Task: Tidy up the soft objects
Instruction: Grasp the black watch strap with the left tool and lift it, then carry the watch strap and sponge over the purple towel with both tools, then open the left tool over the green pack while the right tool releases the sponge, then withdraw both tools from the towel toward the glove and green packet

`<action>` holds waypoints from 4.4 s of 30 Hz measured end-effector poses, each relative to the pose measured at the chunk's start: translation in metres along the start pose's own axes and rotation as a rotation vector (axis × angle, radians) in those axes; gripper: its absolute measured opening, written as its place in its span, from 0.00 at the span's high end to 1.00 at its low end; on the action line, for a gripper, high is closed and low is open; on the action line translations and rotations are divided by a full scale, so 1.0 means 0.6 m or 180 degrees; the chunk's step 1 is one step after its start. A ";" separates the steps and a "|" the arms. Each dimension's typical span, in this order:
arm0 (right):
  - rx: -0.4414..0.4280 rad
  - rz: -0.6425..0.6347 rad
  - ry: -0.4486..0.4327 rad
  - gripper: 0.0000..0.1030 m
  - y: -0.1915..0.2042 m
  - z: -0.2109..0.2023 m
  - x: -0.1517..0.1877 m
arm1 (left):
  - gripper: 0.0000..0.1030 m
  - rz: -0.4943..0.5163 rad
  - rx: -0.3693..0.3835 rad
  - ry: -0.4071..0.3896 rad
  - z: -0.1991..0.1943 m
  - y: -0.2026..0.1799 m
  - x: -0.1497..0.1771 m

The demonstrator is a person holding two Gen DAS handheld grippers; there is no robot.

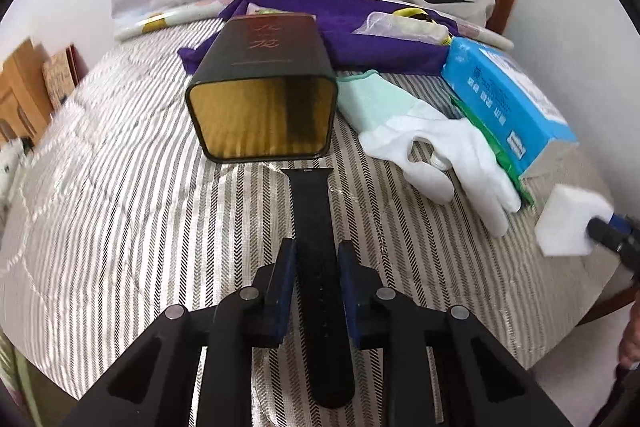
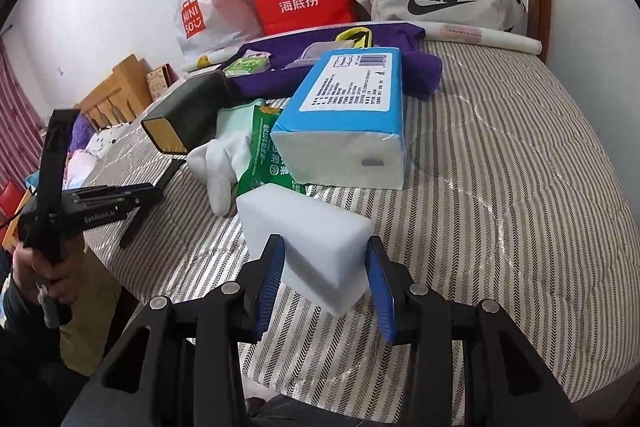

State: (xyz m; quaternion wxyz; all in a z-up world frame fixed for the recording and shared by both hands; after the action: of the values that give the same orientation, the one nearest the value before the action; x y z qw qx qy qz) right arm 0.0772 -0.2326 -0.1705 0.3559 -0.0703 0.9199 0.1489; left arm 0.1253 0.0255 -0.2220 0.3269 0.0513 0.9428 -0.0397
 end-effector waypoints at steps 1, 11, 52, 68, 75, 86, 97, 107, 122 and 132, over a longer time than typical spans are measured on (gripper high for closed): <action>-0.0004 0.0009 0.0000 0.60 -0.001 0.000 0.000 | 0.81 0.0030 -0.0016 -0.0023 0.000 -0.001 0.000; 0.0016 0.0013 -0.0056 0.61 0.002 -0.024 -0.011 | 0.81 -0.0262 0.0281 0.0045 -0.020 0.026 -0.001; -0.0058 -0.0251 -0.0481 0.61 0.037 0.013 -0.272 | 0.81 -0.0438 0.0226 -0.0572 -0.086 0.095 -0.244; 0.0208 -0.0147 -0.0366 0.61 -0.022 0.148 -0.394 | 0.81 -0.0524 0.0464 -0.0262 0.045 0.098 -0.368; 0.0210 -0.0017 -0.0117 0.60 -0.049 0.225 -0.424 | 0.81 -0.0446 0.0457 -0.0110 0.114 0.088 -0.409; 0.0079 0.0155 0.0387 0.59 -0.070 0.325 -0.418 | 0.81 -0.0556 0.0516 0.0196 0.215 0.084 -0.449; 0.0093 0.0062 0.0411 0.52 -0.076 0.321 -0.417 | 0.80 -0.0609 0.0467 0.0427 0.276 0.080 -0.445; 0.0213 0.0053 0.0313 0.44 -0.080 0.281 -0.405 | 0.51 -0.0628 0.0302 0.0495 0.266 0.088 -0.436; 0.0011 -0.0115 -0.0016 0.44 -0.002 0.140 -0.322 | 0.51 -0.0473 0.0444 0.0036 0.060 0.074 -0.364; -0.0225 -0.0172 -0.0002 0.48 0.066 0.046 -0.204 | 0.51 -0.0219 0.0514 -0.0099 -0.069 0.017 -0.249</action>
State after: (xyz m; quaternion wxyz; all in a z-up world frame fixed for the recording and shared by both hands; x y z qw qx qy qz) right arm 0.1759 -0.1834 -0.0982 0.3573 -0.1076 0.9117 0.1717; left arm 0.2182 0.0293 -0.0974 0.3348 0.0444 0.9326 -0.1276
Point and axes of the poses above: each gripper's, at about its wrist camera, not at the fingertips, and z roughly the way its jaws point, y to its left, x to its underside, the point moved 4 cm from there along z, roughly the way its jaws point, and after that the axes turned 5 degrees about -y, right-handed, at the moved point
